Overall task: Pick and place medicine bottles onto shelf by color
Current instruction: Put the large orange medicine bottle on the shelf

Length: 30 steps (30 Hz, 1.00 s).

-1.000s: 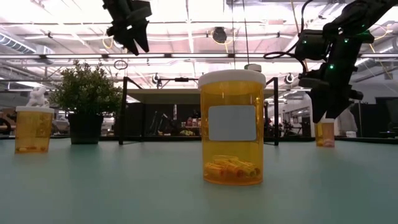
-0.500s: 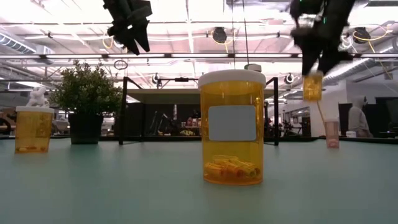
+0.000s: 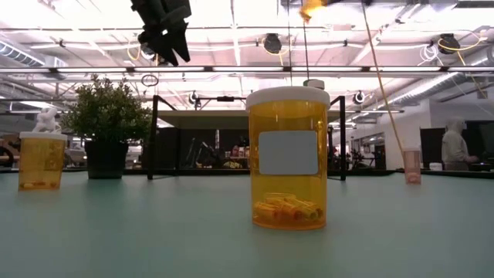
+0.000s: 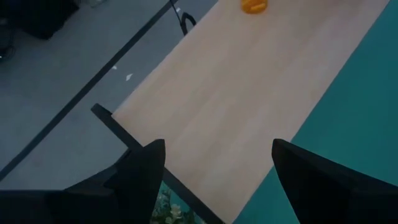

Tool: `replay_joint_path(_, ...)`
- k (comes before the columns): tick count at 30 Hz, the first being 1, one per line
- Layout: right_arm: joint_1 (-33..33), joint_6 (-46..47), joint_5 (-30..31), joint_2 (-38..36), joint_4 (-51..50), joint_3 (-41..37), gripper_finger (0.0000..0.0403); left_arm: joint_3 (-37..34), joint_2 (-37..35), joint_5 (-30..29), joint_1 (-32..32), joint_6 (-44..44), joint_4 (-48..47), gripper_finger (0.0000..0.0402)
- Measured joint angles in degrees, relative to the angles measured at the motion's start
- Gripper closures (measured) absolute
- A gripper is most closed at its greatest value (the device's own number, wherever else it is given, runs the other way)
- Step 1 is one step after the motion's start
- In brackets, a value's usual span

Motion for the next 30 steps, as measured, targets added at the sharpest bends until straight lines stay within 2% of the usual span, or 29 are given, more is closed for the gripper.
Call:
replay_joint_path(5, -0.10, -7.72, -2.81, 15.07, -1.21, 11.70, 0.0197, -0.01, 0.00, 0.00, 0.52, 0.72, 0.04, 0.0105)
replay_joint_path(8, -0.13, -13.45, -4.05, 23.85, -5.26, 17.97, 0.0197, -0.01, 0.00, 0.01, 0.48, -1.10, -0.42, 0.0105)
replay_joint_path(13, -0.82, -20.77, -2.76, 34.38, -12.26, 21.49, 0.0197, -0.01, 0.01, 0.00, 0.48, -5.05, -2.62, 0.0105)
replay_joint_path(19, -1.42, -23.65, -2.51, 40.39, -16.07, 21.54, 0.0195, -0.02, 0.02, 0.00, -0.56, -6.71, -3.77, 0.0105)
replay_joint_path(30, -5.20, -26.62, -2.80, 43.94, -15.86, 21.76, 0.0193, -0.02, 0.02, 0.00, -2.28, -9.15, -4.11, 0.0105)
